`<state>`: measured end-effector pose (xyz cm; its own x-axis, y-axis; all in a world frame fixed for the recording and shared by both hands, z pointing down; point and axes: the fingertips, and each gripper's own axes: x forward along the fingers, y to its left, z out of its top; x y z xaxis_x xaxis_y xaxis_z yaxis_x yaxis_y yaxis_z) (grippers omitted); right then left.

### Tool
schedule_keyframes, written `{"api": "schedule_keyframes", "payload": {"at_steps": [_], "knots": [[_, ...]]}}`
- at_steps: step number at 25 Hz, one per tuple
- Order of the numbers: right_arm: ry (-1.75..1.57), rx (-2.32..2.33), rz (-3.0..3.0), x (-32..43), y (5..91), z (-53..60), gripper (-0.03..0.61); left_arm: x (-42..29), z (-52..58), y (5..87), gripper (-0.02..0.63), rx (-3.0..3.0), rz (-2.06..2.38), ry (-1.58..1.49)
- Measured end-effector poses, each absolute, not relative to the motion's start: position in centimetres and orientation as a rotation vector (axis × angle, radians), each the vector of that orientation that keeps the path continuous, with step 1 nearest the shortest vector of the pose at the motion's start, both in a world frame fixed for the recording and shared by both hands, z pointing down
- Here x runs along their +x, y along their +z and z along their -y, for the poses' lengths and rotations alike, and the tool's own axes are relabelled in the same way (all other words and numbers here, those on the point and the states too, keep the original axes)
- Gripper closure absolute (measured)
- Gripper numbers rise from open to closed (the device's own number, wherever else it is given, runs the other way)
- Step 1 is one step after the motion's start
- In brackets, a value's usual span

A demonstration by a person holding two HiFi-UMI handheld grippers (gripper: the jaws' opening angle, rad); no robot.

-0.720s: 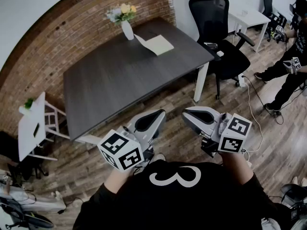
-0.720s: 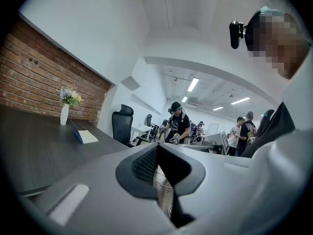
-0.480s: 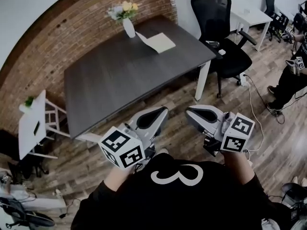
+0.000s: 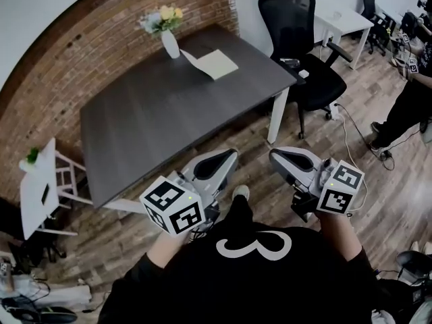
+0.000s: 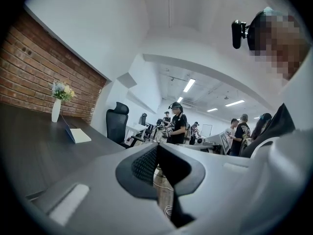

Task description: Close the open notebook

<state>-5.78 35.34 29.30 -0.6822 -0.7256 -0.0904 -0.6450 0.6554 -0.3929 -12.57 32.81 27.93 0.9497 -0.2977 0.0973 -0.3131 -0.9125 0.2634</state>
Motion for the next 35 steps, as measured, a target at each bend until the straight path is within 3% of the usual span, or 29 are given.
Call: {"api": "schedule_keyframes", "payload": {"at_steps": [25, 35], "knots": [[-0.740, -1.204, -2.595, -2.2, 31.5, -3.3, 0.577, -8.5, -0.4, 29.5, 0.600, 2.693, 0.411, 0.077], [-0.707, -1.180, -2.612, -1.6, 30.1, 3.2, 0.577, -8.2, 6.0, 28.8, 0.600, 2.699, 0.463, 0.058]]}}
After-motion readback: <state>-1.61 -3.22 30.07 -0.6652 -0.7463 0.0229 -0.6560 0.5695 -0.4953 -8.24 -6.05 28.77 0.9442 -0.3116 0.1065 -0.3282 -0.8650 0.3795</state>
